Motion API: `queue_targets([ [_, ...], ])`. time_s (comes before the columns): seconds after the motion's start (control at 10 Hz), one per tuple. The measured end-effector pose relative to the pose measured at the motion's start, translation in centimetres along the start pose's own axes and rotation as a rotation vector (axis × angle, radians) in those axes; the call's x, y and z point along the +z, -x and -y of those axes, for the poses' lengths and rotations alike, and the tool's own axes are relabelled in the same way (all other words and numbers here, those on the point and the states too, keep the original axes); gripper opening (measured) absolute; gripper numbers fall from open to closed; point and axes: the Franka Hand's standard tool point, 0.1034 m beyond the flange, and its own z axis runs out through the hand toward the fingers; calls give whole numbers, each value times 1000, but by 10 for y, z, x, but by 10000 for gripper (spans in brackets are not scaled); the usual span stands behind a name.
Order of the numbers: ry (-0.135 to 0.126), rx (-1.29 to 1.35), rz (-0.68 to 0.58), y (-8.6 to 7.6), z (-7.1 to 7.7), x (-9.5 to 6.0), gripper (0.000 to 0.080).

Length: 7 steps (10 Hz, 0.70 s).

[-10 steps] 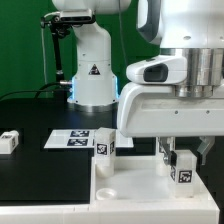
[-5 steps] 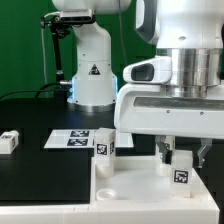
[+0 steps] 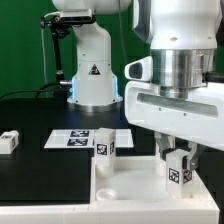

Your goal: Assemble square table

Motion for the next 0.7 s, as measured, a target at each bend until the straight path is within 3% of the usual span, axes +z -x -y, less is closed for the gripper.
queue_targets([
  [0.2,26,164,11,-2,0,0,285],
  [0.6,29,306,10,-1,0,0,285],
  [0.7,29,285,10,-1,0,0,392],
])
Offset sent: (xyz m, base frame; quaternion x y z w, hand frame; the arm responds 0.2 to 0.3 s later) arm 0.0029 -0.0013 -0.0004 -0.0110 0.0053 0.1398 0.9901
